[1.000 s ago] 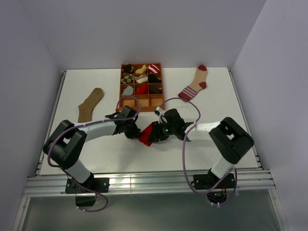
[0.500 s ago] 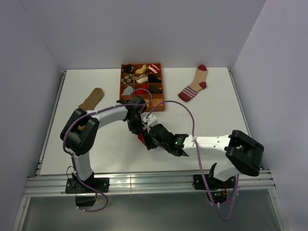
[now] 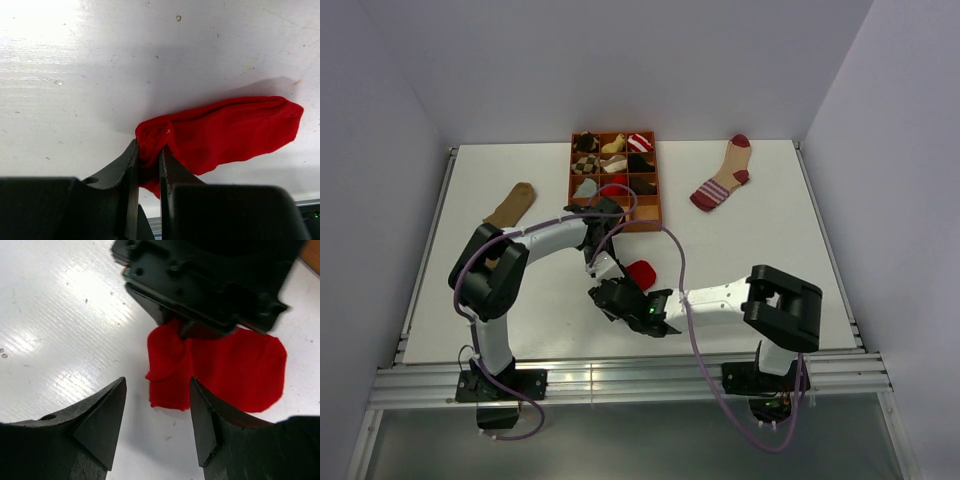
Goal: Roll the socks
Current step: Roll the sock at the center of the board.
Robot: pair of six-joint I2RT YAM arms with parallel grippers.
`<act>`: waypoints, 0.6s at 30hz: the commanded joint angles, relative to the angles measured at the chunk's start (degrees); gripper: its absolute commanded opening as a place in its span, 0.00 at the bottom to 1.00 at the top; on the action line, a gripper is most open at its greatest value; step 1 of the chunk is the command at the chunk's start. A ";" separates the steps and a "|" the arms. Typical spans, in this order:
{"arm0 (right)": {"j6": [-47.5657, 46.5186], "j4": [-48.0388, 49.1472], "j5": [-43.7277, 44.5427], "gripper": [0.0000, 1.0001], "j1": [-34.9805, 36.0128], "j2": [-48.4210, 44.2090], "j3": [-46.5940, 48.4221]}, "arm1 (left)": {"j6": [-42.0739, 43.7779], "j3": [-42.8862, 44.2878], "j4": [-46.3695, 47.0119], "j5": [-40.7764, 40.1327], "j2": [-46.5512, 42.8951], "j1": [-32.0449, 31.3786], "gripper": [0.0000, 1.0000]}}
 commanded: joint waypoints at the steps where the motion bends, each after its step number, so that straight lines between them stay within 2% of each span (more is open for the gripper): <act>1: 0.11 -1.11 4.84 0.60 1.26 3.06 3.30 | 2.01 -0.02 -3.51 -2.85 1.88 -0.45 0.11; 7: 2.21 -2.25 5.29 0.55 2.41 6.31 3.39 | 1.92 -0.37 -3.07 -2.24 1.88 -0.54 0.10; 9: 4.23 -2.42 6.07 0.45 2.41 7.02 2.43 | 1.75 -0.46 -2.72 -2.15 1.53 -0.54 0.11; 10: 4.24 -2.43 6.25 0.45 2.41 7.11 2.07 | 1.49 -0.64 -2.37 -1.89 1.35 -0.54 0.12; 11: 5.19 -2.25 6.60 0.33 2.41 7.11 1.55 | 1.31 -0.81 -2.02 -1.45 1.18 -0.54 0.13; 13: 6.43 -1.72 6.25 0.17 2.41 6.85 -0.12 | 0.61 -1.60 -0.97 -1.27 0.13 -0.54 0.18; 16: 8.97 -0.41 4.59 0.03 1.80 5.53 -3.10 | -0.45 -2.66 0.53 -1.01 -1.63 -0.36 0.27; 18: 10.38 1.95 0.66 0.00 0.57 4.04 -6.43 | -0.54 -3.44 1.49 -0.57 -3.64 0.08 0.35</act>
